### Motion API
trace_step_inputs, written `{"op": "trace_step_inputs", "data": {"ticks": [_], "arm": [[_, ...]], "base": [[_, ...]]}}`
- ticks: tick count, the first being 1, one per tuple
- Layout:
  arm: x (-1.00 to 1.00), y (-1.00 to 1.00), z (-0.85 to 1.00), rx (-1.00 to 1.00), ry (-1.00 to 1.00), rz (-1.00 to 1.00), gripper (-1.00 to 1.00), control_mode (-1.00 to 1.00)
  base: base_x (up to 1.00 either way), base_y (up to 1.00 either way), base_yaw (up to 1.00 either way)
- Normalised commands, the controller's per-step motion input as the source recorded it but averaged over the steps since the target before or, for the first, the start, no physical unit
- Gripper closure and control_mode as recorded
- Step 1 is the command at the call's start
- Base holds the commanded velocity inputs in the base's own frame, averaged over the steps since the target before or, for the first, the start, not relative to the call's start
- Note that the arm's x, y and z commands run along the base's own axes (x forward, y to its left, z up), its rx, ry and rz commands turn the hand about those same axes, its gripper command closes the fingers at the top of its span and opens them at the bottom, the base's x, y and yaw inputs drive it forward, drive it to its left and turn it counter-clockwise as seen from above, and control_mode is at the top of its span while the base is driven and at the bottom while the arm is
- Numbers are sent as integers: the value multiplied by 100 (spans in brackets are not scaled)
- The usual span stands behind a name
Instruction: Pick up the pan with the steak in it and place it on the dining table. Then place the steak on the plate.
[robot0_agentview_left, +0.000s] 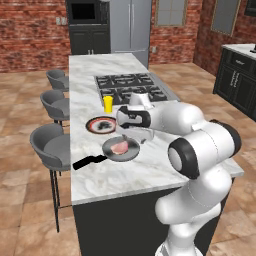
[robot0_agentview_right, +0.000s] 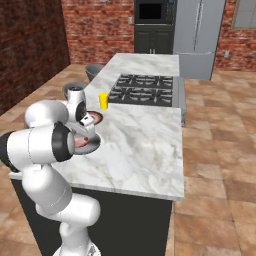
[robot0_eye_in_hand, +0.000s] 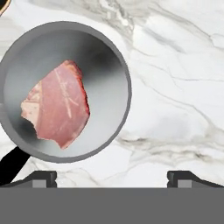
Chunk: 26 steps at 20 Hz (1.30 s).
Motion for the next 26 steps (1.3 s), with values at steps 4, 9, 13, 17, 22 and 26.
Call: {"op": "trace_step_inputs", "data": {"ticks": [4, 9, 13, 17, 22, 26], "arm": [[12, 0, -27, -1, -5, 2, -100, -100], [26, 0, -28, 0, -5, 1, -100, -100], [33, 0, -27, 0, -6, 1, -100, -100], [38, 3, -25, 0, -6, 0, -100, -100], [26, 10, -20, 0, -3, 0, -100, -100], [19, 21, -16, 0, -3, 0, -100, -100]], "base": [[0, 0, 0], [0, 0, 0], [0, 0, 0], [0, 0, 0], [0, 0, 0], [0, 0, 0]]}}
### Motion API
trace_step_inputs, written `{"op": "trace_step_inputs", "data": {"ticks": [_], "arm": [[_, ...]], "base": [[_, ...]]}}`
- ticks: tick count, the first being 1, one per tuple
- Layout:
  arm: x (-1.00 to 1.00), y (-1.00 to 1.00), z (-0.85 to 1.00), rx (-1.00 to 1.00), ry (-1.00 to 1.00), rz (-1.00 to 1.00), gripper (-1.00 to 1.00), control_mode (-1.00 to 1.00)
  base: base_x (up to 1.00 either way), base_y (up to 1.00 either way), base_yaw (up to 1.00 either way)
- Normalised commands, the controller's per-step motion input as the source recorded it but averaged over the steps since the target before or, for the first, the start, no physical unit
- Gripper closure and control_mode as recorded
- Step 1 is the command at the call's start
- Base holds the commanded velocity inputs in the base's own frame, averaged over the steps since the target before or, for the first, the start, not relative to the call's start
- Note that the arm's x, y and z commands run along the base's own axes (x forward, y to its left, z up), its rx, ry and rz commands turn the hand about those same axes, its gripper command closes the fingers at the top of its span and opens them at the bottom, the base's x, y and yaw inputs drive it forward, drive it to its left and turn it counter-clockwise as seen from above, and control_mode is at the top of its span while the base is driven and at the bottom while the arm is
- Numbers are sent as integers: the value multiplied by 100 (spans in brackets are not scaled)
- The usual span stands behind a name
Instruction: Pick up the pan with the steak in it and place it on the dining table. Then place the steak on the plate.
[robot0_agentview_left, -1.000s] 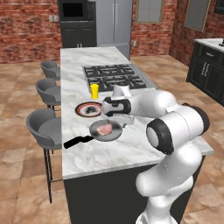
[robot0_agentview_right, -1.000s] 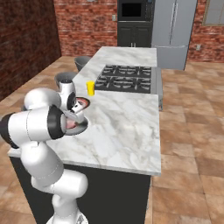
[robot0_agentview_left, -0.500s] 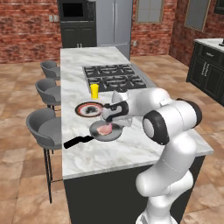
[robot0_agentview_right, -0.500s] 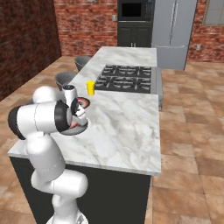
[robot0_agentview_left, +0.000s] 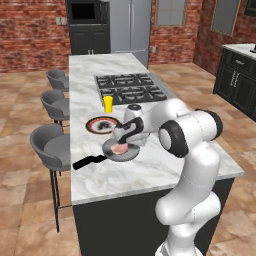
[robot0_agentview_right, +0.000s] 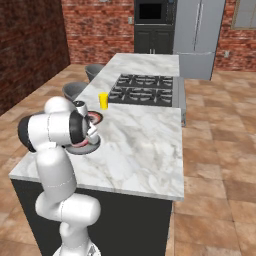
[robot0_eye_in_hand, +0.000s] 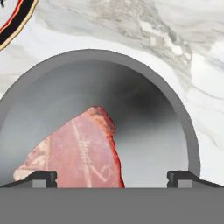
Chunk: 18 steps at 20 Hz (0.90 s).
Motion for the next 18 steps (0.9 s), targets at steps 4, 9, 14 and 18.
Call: {"op": "trace_step_inputs", "data": {"ticks": [4, 9, 14, 18], "arm": [[17, 14, -12, 0, -4, 0, -100, -100], [1, 0, 0, 0, 0, 0, -100, -100], [0, 0, -5, 0, 0, 0, -100, -100], [3, 0, -12, 0, 0, 0, -100, -100]], "base": [[0, 0, 0], [0, 0, 0], [0, 0, 0], [0, 0, 0]]}}
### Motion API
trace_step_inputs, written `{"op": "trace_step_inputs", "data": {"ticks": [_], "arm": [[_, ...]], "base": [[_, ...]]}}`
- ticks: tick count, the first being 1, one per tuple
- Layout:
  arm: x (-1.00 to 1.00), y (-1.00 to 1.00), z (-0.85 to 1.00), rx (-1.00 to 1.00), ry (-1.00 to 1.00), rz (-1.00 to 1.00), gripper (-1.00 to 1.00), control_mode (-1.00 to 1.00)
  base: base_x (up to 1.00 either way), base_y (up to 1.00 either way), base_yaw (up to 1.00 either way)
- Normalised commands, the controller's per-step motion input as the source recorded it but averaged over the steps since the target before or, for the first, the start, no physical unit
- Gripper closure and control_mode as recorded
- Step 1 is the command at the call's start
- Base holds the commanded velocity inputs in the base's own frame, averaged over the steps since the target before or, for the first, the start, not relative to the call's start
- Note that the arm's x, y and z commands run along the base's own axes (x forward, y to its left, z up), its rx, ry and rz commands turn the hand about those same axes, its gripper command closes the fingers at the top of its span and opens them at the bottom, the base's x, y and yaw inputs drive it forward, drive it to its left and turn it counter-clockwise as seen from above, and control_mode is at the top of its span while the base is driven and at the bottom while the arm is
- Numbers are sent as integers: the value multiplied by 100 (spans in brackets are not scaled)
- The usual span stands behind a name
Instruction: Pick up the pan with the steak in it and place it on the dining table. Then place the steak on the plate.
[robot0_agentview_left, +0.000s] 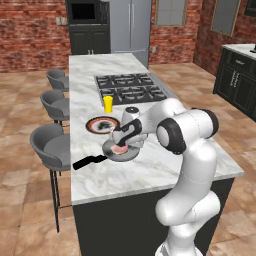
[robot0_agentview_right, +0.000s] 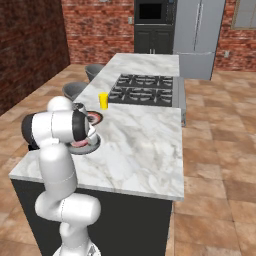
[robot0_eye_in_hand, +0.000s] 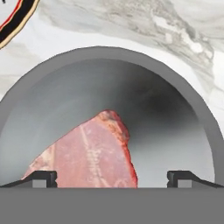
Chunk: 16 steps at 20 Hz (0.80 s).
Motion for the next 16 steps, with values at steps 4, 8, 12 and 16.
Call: {"op": "trace_step_inputs", "data": {"ticks": [4, 8, 12, 16], "arm": [[7, 0, -13, 0, 0, 0, -100, -100], [14, 0, -16, 0, 0, 0, -100, -100], [18, 3, -14, 0, 0, 0, -100, -100], [14, 7, -17, 0, 0, 0, -100, -100]], "base": [[0, 0, 0], [0, 0, 0], [0, 0, 0], [0, 0, 0]]}}
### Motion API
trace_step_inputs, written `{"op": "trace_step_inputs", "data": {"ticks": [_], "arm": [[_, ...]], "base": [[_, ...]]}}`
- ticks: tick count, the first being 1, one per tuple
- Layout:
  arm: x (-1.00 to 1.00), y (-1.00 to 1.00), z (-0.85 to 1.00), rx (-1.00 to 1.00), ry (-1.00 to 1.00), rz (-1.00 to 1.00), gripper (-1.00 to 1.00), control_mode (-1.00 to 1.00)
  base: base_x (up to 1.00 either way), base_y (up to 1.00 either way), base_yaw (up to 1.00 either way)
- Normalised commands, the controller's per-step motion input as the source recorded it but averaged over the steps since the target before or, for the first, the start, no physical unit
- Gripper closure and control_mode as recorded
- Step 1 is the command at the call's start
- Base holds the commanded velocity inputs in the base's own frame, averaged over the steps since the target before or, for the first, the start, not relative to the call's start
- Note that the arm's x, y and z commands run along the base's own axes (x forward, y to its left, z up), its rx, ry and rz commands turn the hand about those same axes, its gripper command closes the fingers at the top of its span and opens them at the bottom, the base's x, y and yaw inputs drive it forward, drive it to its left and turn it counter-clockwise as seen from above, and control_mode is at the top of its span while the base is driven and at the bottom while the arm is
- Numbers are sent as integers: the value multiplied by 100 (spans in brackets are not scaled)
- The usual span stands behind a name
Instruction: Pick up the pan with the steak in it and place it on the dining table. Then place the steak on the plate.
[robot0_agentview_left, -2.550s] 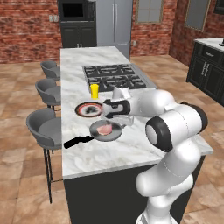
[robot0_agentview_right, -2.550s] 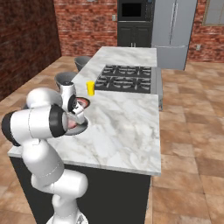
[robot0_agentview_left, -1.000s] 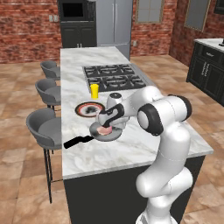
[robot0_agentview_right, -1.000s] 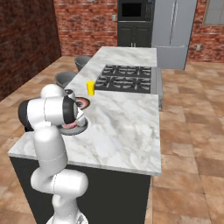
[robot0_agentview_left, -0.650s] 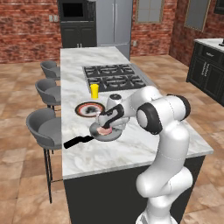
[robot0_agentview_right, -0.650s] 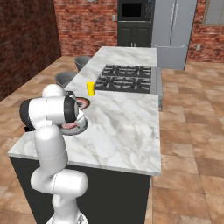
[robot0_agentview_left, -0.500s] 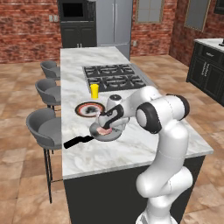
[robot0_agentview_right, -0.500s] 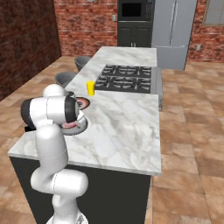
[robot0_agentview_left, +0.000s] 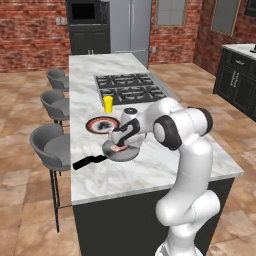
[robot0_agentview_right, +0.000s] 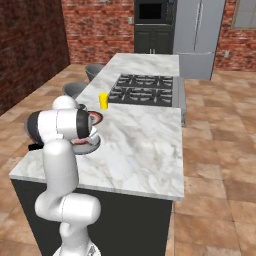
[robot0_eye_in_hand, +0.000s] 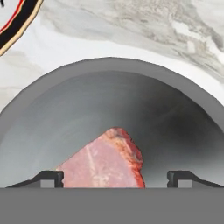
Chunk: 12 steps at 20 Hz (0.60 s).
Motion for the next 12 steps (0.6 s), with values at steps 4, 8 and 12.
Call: {"op": "trace_step_inputs", "data": {"ticks": [4, 8, 12], "arm": [[8, 7, -25, 0, 0, 0, -100, -100], [0, 2, -30, 0, 0, 0, -100, -100], [0, 1, -28, 0, 0, 0, 100, -100]], "base": [[0, 0, 0], [0, 0, 0], [0, 0, 0]]}}
